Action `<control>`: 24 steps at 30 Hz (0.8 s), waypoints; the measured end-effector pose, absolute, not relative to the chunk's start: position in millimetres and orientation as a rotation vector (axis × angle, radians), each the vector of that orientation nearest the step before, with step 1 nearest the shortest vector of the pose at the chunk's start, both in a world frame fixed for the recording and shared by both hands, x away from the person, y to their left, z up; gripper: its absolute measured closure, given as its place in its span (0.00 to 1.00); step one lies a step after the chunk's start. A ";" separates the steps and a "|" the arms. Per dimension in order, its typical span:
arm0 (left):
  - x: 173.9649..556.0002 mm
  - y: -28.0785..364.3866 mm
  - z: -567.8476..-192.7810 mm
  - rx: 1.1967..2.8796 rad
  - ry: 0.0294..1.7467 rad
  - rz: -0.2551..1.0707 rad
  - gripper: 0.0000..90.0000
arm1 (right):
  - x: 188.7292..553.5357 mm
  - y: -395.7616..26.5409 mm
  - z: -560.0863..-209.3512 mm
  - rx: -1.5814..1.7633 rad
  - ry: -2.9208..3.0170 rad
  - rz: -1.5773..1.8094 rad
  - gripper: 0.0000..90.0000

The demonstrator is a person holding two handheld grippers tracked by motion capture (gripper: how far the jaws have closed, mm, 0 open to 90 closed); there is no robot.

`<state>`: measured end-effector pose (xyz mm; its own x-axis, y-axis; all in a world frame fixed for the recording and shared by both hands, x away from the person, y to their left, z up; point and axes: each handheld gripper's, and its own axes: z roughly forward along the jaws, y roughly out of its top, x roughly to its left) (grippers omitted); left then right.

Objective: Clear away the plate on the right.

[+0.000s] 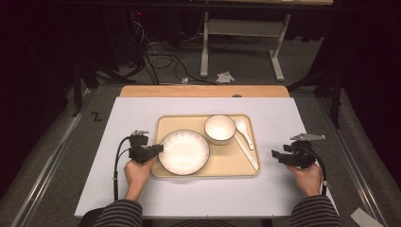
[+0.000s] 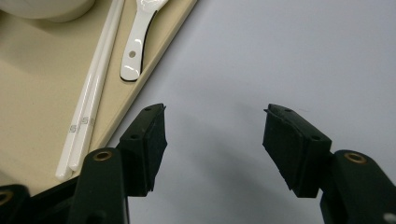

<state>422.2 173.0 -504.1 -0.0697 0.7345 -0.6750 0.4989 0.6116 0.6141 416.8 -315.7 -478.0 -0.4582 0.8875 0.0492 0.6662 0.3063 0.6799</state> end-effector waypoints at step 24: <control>420.4 164.9 -505.4 1.056 1.684 0.267 0.52 | 417.4 -313.3 -480.3 1.394 2.264 0.910 0.46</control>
<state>420.4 164.9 -505.4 -0.0274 0.7490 -0.6620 0.5076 0.5809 0.6363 417.4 -313.3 -480.3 -0.4666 0.8830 0.0502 0.6721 0.3172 0.6691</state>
